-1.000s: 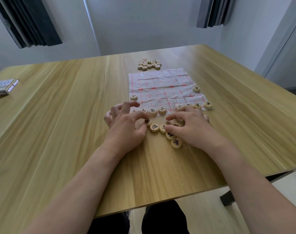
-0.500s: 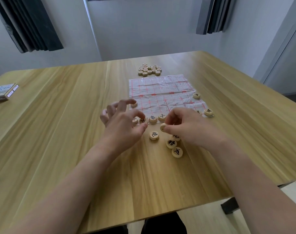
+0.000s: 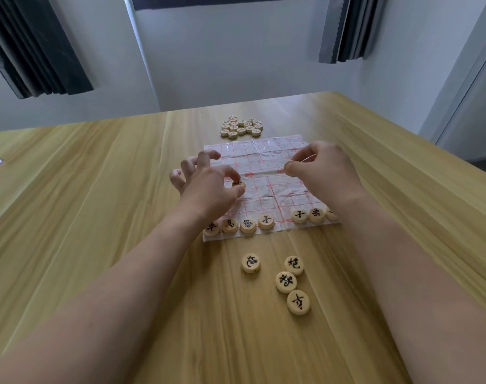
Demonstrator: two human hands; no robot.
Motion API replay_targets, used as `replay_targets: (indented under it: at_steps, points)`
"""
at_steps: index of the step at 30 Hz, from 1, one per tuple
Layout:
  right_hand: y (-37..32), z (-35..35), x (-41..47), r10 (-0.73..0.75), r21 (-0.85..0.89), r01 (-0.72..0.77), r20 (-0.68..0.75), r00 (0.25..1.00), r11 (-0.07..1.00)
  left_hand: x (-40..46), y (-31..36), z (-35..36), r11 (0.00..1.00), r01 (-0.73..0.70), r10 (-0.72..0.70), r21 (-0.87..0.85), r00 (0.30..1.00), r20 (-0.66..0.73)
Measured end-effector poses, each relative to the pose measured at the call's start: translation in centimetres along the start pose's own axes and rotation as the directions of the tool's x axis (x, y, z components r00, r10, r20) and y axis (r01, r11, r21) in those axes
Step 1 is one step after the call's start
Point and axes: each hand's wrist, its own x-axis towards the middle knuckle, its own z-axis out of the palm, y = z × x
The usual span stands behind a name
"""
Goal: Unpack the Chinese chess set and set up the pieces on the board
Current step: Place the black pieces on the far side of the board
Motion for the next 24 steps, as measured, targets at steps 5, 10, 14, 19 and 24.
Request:
replay_targets:
  at_steps: [5,10,14,19,24]
  points:
    - [0.8,-0.4,2.4,0.063,-0.022,-0.064,-0.008,0.998,0.998,1.1,0.0,0.9,1.0,-0.003,0.003,-0.002,0.999,0.042]
    - [1.8,-0.2,3.3,0.116,-0.067,-0.116,-0.002,0.993,0.991,1.3,0.0,0.8,0.999,-0.006,0.005,-0.032,1.0,-0.02]
    - [2.3,0.3,3.6,0.145,-0.128,-0.143,0.01,0.989,0.981,1.1,0.5,0.5,0.997,-0.022,0.012,-0.074,0.991,-0.136]
    - [2.7,1.1,3.9,0.123,-0.281,-0.126,-0.027,0.992,0.951,0.8,0.9,0.5,0.996,-0.036,0.025,-0.085,0.99,-0.138]
    - [3.1,1.8,4.3,0.109,-0.382,-0.127,-0.067,0.992,0.915,0.7,0.9,0.5,0.995,-0.034,0.02,-0.097,0.99,-0.137]
